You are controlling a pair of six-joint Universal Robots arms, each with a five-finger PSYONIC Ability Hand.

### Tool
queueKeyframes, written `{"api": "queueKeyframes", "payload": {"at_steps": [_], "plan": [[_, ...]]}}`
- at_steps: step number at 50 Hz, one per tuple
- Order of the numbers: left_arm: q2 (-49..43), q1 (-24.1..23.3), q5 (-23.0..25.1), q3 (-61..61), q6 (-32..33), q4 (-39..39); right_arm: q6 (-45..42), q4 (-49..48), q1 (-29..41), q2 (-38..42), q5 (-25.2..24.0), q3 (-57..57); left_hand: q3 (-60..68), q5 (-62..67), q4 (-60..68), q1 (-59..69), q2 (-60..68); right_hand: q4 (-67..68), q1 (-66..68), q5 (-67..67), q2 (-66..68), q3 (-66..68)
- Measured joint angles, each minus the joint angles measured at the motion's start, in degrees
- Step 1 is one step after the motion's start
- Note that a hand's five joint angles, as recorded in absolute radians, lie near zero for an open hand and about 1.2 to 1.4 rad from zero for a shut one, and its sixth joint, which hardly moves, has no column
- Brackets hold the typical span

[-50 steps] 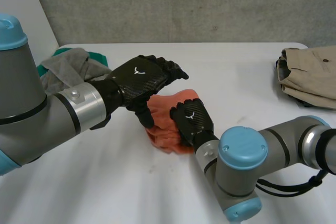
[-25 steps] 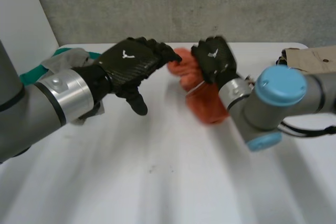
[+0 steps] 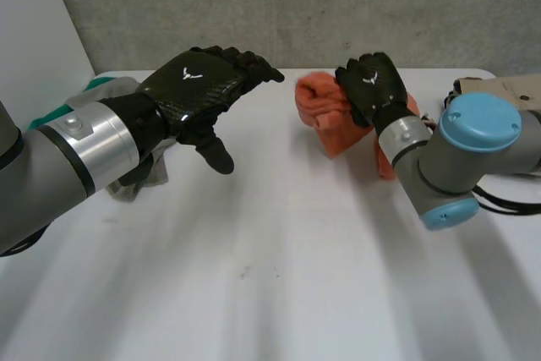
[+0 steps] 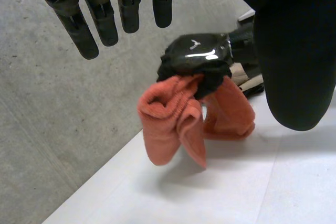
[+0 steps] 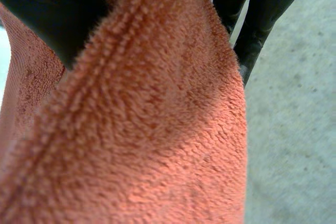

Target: Fold the laundry.

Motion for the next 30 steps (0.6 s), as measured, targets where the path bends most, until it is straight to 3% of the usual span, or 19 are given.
{"api": "queueKeyframes", "payload": {"at_steps": [12,18,20,25,30], "plan": [[-0.01,0.04,-0.04,0.01,0.07,0.05,0.29,-0.37,-2.32,0.47,1.81,-12.61,0.01,0.01,0.05,0.63,0.49,0.01,0.00,0.00,0.00,0.00],[-0.01,0.00,-0.06,-0.11,0.07,0.11,0.42,-1.81,-13.87,1.37,-0.73,-16.99,0.01,0.00,0.05,0.63,0.50,0.02,0.00,-0.03,0.00,0.00],[-0.01,-0.01,-0.06,-0.12,0.07,0.13,0.44,-2.02,-14.62,1.50,-1.03,-17.11,0.01,0.00,0.05,0.63,0.50,0.02,0.00,-0.03,0.00,0.00],[-0.01,-0.16,-0.07,-0.36,0.06,0.53,0.58,-7.24,-25.76,5.94,-7.02,-17.76,0.01,0.00,0.05,0.63,0.50,0.02,0.00,-0.08,0.55,0.29],[-0.05,-0.28,-0.07,-0.67,0.06,0.71,0.58,-10.31,-30.47,9.36,-10.38,-17.33,0.00,0.00,0.05,0.63,0.50,0.02,0.00,-0.03,0.55,0.31]]}}
